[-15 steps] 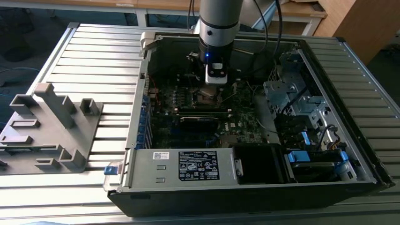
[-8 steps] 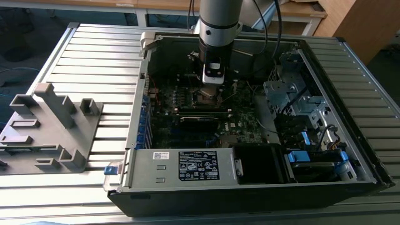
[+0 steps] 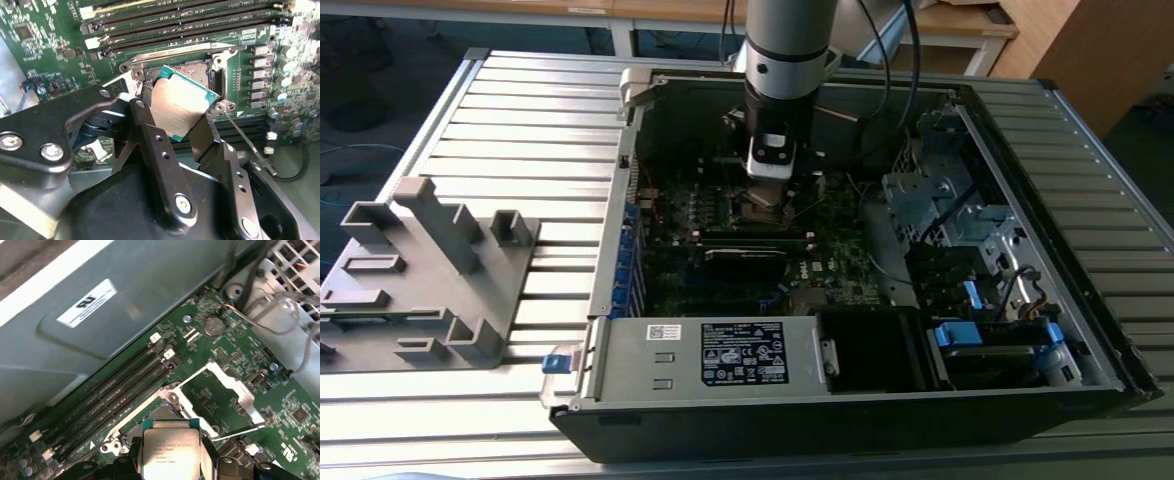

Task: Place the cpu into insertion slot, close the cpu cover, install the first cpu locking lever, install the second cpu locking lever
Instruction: 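Place the cpu into insertion slot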

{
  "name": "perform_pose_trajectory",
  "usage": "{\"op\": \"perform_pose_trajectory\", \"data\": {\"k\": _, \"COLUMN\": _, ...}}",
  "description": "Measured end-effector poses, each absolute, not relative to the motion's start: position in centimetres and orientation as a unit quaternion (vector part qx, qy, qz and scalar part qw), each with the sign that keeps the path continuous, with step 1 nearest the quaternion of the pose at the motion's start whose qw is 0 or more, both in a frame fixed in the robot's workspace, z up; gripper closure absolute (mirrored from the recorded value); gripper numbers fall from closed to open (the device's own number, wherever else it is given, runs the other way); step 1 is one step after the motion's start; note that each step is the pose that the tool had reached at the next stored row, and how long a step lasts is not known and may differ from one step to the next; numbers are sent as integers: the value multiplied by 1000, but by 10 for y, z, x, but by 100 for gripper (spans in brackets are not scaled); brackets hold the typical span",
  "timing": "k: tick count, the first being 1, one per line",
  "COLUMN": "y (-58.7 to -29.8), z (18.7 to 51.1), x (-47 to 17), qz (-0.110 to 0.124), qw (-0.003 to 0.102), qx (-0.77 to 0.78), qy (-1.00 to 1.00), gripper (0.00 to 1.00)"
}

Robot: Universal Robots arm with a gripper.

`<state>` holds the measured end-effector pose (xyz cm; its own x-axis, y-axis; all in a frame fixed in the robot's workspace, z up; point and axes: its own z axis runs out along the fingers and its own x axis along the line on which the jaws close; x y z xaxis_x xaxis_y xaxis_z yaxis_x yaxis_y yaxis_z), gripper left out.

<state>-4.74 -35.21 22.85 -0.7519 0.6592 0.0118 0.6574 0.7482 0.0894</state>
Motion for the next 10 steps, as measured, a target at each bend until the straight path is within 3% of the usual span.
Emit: {"op": "perform_pose_trajectory", "data": {"k": 10, "y": -352, "z": 228, "x": -47, "qz": 44, "qw": 11, "qx": 361, "qy": 931, "gripper": 46}}
